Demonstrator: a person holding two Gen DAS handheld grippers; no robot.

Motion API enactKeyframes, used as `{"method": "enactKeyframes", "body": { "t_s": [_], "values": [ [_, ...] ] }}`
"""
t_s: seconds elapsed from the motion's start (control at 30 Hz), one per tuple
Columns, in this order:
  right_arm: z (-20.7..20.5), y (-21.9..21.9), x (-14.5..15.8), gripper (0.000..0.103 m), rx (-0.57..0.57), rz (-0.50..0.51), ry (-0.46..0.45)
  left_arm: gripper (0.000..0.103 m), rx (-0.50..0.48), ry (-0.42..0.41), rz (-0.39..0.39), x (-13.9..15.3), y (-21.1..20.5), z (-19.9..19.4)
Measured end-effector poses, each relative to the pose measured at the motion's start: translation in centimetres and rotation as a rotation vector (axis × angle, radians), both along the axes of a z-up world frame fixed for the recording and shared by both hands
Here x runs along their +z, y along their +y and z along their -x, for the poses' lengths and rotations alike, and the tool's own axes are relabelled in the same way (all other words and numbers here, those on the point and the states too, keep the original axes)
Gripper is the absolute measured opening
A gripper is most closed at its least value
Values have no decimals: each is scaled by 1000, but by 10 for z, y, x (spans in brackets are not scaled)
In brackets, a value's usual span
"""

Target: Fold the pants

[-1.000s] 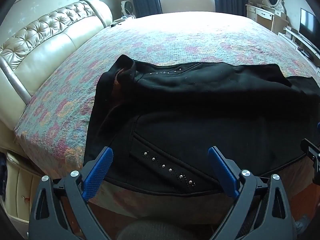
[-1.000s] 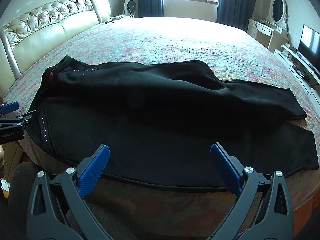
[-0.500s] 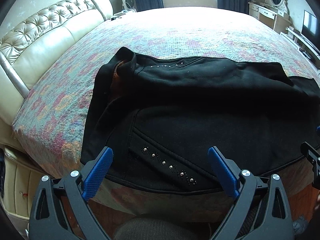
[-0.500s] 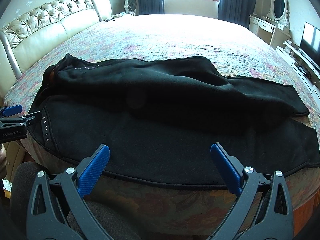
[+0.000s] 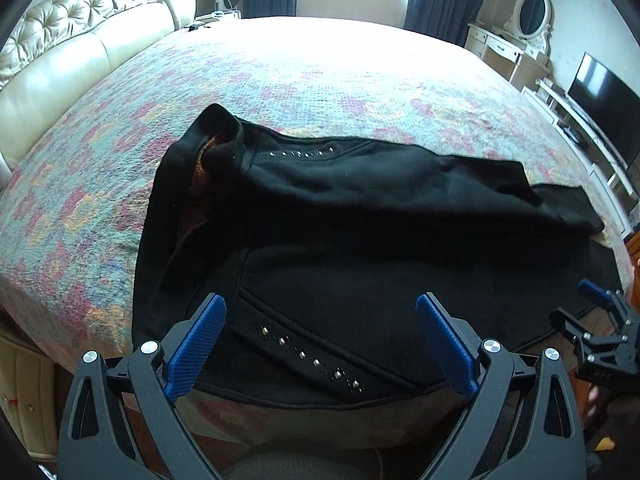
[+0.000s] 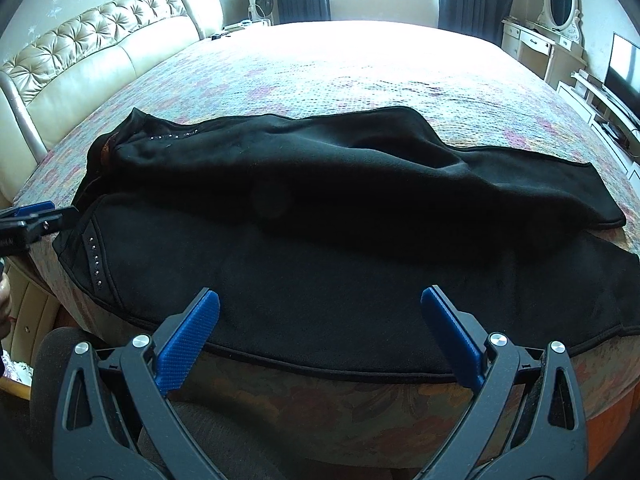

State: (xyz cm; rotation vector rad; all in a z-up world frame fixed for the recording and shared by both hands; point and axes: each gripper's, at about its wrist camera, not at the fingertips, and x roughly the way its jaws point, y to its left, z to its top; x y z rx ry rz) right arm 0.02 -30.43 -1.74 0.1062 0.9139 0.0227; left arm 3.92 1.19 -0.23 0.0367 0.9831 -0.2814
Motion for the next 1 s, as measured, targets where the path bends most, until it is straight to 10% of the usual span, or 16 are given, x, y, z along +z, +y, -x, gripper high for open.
{"method": "enactKeyframes", "body": {
  "t_s": [0.23, 0.5, 0.63, 1.0],
  "values": [
    [-10, -7, -9, 101, -21, -56, 48, 95, -7, 49, 71, 8, 25, -75],
    [-13, 1, -22, 101, 10, -132, 128, 95, 69, 45, -236, -29, 30, -140],
    [-11, 1, -18, 101, 14, -182, 124, 96, 91, 114, -93, -40, 68, -147],
    [-10, -6, -21, 101, -17, -263, 163, 96, 248, 83, -211, -41, 133, -163]
  ]
}}
